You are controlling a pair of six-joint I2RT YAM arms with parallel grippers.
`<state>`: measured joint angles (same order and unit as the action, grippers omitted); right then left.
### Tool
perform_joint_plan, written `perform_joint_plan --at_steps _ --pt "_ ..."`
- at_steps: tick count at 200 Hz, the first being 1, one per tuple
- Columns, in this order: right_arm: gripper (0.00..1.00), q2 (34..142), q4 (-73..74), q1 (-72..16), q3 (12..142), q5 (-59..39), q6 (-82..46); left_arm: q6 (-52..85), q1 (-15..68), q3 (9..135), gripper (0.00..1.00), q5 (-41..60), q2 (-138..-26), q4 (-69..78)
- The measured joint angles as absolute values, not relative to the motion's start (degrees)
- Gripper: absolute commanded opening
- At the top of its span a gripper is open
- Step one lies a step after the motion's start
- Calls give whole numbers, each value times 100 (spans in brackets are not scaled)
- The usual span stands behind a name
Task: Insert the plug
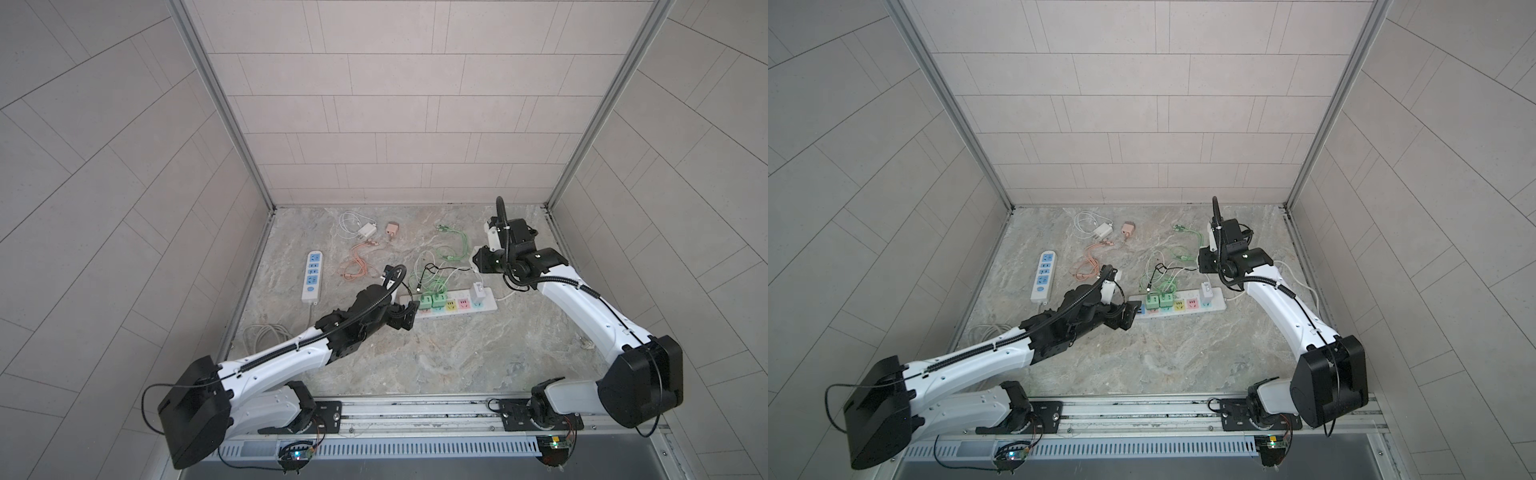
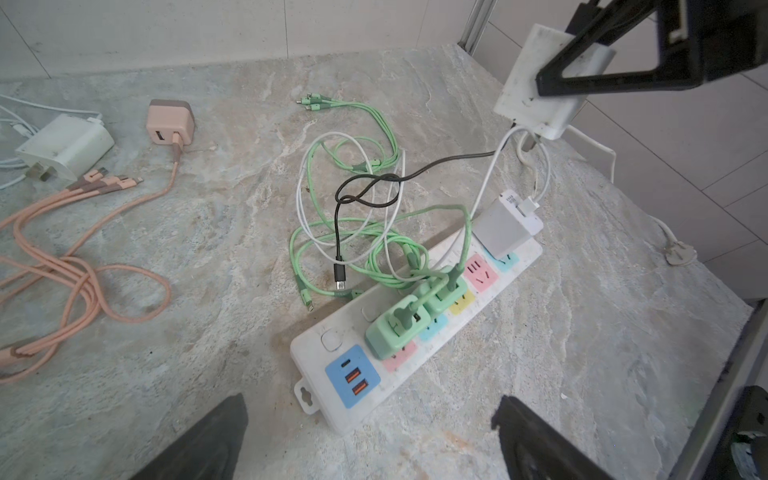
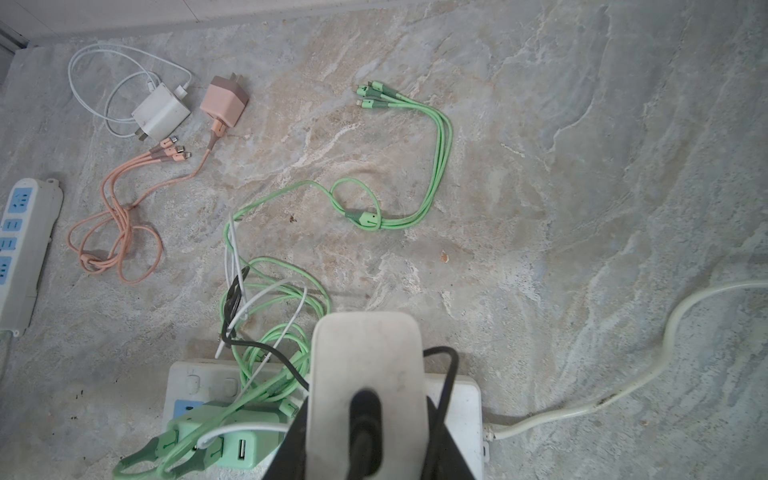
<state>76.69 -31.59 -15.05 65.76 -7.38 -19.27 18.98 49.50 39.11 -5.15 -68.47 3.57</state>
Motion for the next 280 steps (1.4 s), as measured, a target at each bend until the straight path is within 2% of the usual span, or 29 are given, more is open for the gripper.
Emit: perform_joint_plan --at_steps 69,148,200,225,244,280 --pt "7 6794 -3124 -1494 6399 -427 -1806 1549 4342 5271 100 161 -8611 344" --pt "7 6825 -2936 -1586 6108 -1352 -1804 1297 4276 6097 99 1424 -9625 228" --pt "7 6995 -2672 -1601 6114 -1590 -1802 1302 4132 6399 86 1588 -9911 117" --pt "7 7166 -2567 -1649 6163 -1669 -1804 1319 4082 6571 72 1553 -10038 -40" --pt "7 7273 -2532 -1747 6278 -1684 -1802 1313 4049 6709 66 1570 -10169 -119" --pt "7 7282 -2486 -2045 6464 -1601 -1754 1315 4014 6814 62 1747 -10250 -252"
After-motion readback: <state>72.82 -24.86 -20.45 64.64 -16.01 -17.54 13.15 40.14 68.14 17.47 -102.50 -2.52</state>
